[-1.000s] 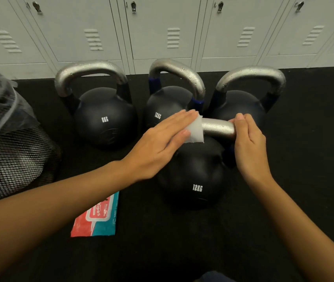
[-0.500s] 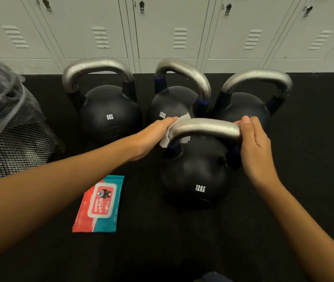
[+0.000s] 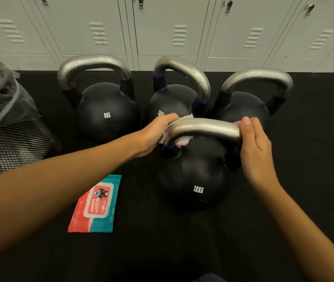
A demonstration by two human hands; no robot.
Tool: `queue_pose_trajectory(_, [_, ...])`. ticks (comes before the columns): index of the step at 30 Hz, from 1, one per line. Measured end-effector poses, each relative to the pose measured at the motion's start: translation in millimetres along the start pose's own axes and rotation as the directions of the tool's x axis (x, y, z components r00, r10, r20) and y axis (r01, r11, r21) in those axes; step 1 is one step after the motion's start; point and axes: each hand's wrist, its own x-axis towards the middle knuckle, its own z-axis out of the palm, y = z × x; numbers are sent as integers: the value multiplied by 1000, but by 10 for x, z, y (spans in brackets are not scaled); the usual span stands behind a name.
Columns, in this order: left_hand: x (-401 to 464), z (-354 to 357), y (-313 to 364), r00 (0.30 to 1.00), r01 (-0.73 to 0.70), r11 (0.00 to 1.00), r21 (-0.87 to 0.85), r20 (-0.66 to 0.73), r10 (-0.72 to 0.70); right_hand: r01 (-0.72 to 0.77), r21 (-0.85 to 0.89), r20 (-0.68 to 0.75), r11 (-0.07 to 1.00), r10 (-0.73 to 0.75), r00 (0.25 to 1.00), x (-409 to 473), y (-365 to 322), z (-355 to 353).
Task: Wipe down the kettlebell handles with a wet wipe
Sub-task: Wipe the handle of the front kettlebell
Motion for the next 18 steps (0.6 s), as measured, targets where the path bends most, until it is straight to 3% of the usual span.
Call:
queue_pose_trajectory(5, [8, 19, 130, 995, -88, 990, 110, 55, 82, 15, 2, -5, 1000, -15, 1000, -4, 7, 13])
queue_pose_trajectory(8, [-15, 79, 49, 992, -119, 993, 23, -32, 120, 21, 5, -11, 1000, -21, 1000, -9, 9, 19])
queue_pose_trajectory(11, [4, 61, -98, 991, -65, 996, -55, -123, 58, 20, 8, -13, 1000, -20, 1000, -9, 6, 18])
queue_pose_trajectory(13, [-1, 51, -101, 994, -17, 999, -32, -113, 13, 21, 13, -5, 1000, -21, 1000, -11, 1, 15])
queue_pose_trajectory(18, [-44, 70, 58, 994, -66, 997, 41, -82, 69, 14, 27, -22, 1000, -14, 1000, -21, -15, 17])
